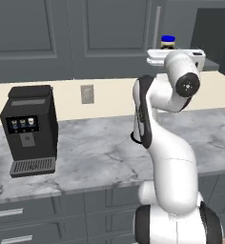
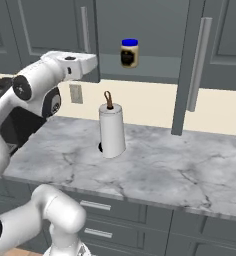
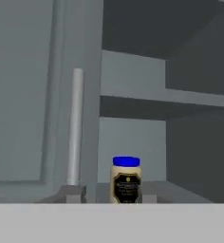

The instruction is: Move the ketchup and mayonnaise from the cabinet to the dining counter.

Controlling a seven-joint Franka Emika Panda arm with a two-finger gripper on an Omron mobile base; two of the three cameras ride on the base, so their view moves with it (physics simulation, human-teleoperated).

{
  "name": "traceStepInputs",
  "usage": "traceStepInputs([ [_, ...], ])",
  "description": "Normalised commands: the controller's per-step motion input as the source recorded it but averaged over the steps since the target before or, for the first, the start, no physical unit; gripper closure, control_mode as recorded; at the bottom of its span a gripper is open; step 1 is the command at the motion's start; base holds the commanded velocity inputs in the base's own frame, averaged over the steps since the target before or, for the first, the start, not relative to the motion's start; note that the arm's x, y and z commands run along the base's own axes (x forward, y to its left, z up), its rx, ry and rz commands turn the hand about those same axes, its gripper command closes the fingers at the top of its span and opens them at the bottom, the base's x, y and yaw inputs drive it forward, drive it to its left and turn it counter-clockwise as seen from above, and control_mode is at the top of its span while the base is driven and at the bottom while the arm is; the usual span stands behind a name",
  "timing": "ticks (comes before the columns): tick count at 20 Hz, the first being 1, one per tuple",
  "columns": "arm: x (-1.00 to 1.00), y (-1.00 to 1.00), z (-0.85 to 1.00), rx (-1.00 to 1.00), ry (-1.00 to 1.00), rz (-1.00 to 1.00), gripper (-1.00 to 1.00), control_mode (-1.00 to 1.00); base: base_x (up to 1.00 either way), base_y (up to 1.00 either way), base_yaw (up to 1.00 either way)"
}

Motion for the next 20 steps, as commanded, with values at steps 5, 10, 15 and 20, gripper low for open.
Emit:
traceStepInputs([
  [5,0.11,-0.96,0.06,0.4,0.19,0.12,-1.0,-1.0,0.0,0.0,0.0],
  [10,0.13,-0.59,-0.22,0.57,0.19,0.35,-1.0,-1.0,0.0,0.0,0.0],
  [15,0.56,-0.31,-0.28,0.61,0.2,0.39,-1.0,-1.0,0.0,0.0,0.0],
  [20,0.77,-0.03,-0.1,0.4,0.14,0.31,-1.0,-1.0,0.0,0.0,0.0],
])
